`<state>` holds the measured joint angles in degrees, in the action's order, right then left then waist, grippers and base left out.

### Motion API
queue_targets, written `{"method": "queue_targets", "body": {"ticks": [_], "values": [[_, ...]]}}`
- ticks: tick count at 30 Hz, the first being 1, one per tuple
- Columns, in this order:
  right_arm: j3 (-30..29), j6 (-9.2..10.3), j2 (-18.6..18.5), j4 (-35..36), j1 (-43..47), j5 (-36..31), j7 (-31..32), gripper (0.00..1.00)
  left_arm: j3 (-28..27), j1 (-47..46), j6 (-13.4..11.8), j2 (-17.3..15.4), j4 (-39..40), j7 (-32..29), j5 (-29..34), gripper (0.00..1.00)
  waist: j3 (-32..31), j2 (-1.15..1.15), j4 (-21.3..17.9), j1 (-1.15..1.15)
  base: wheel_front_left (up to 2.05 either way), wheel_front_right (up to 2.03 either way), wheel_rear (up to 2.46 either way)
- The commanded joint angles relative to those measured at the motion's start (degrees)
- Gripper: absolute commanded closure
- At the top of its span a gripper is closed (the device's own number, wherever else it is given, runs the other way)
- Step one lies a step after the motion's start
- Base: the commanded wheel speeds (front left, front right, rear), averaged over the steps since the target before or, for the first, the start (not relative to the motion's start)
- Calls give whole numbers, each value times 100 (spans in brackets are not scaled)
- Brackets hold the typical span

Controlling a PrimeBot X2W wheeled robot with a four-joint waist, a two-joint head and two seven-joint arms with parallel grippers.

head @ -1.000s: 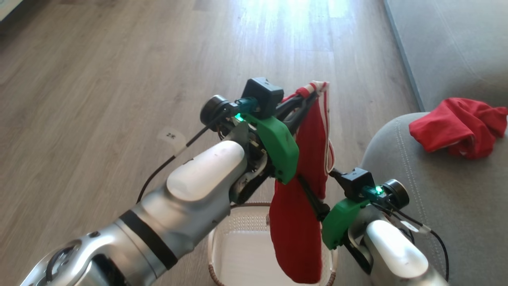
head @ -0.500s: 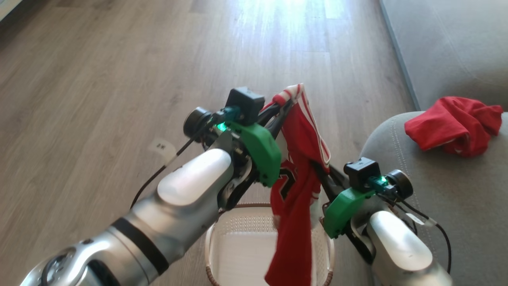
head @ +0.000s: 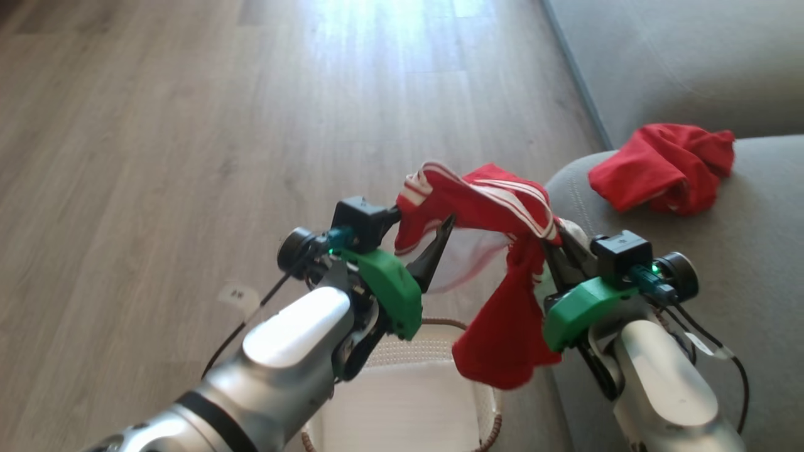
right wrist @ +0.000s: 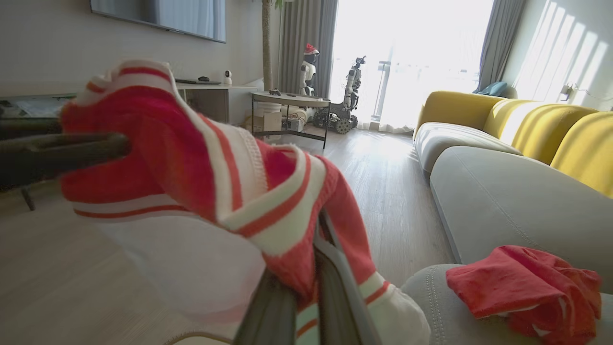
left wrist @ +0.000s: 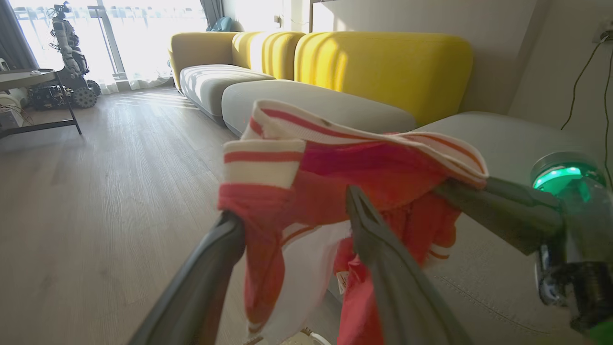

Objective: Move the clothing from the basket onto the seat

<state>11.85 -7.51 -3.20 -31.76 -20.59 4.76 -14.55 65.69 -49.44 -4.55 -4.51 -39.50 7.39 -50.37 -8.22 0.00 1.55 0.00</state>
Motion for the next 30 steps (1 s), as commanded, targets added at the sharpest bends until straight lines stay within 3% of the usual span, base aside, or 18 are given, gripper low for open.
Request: {"method": "queue_targets", "body": {"ticks": [1, 12, 21, 30], "values": [[54, 2, 29, 238, -203, -50, -44, 100, -206, -214, -11, -123, 91, 82, -39, 0, 23, 0, -122, 0, 0, 0, 0], [-715, 2, -263, 792, -138, -393, 52, 100, -225, 188, -29, -93, -157, 477, -99, 0, 232, 0, -1007, 0, 0, 0, 0], [-941, 2, -500, 1413, -38, -459, 361, 100, -147, 274, 39, -37, -245, 603, -28, 0, 497, 0, -1718, 0, 0, 0, 0], [-938, 2, -588, 1724, -11, -337, 574, 100, -85, 233, 59, 42, -258, 689, 97, 0, 712, 0, -2024, 0, 0, 0, 0]]}}
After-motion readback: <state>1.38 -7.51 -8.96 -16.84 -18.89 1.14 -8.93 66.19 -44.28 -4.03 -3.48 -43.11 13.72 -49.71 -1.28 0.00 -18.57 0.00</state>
